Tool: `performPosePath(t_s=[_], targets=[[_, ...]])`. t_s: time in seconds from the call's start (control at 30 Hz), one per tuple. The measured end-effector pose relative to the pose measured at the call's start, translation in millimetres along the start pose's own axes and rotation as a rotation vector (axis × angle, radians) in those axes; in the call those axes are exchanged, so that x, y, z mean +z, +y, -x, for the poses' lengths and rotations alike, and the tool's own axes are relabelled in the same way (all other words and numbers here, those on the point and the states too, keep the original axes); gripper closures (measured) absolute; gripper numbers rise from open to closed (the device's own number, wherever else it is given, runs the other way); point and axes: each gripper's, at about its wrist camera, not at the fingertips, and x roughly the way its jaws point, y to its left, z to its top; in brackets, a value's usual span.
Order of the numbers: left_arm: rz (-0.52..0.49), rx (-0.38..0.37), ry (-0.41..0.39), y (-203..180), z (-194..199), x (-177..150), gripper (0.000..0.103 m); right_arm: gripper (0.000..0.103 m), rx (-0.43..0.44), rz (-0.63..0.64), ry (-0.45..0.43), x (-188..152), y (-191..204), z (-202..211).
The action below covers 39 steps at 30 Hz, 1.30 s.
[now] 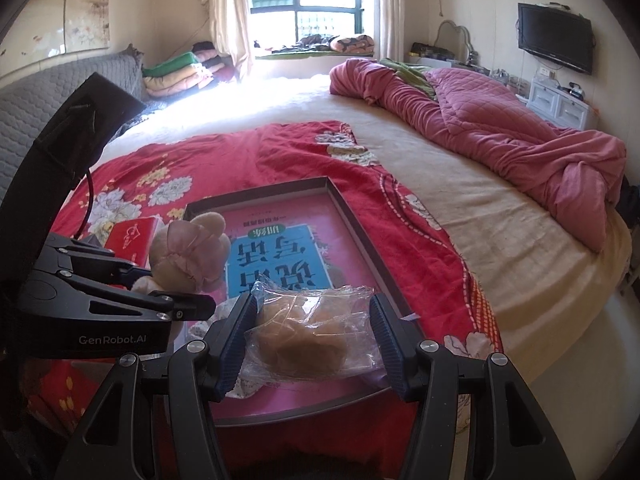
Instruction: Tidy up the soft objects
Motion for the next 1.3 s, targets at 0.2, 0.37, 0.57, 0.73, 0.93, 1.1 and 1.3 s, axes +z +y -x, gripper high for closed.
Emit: performPosePath(t_s=[0.2,0.37,0.57,0.73,0.93,1.1,1.3], targets=[[-0.009,0.012,0.030,1,-13,2,0.068,0.043,0.021,-0.001,0.104,-16,3,-24],[-0.006,0.010,0.042,4,-19,4,0.068,0.043,0.034,0.026,0.154,-23,11,-38],[-0.004,0.006,0.053,5,-24,6,0.068,0.043,0.026,0.068,0.195,-24,18,-52],[-0.015,0.009,0.057,3,-27,8,0.068,0.043,0.014,0.111,0.206,-22,22,-60],[-0.021,0.008,0.064,0,-30,9,0.067,0.043,0.008,0.137,0.226,-20,24,-70],[-0.042,0.031,0.075,-3,-33,9,0.067,0.042,0.009,0.138,0.227,-21,24,-70],[-0.055,0.048,0.086,-5,-34,8,0.066,0.042,0.008,0.147,0.225,-21,26,-69]])
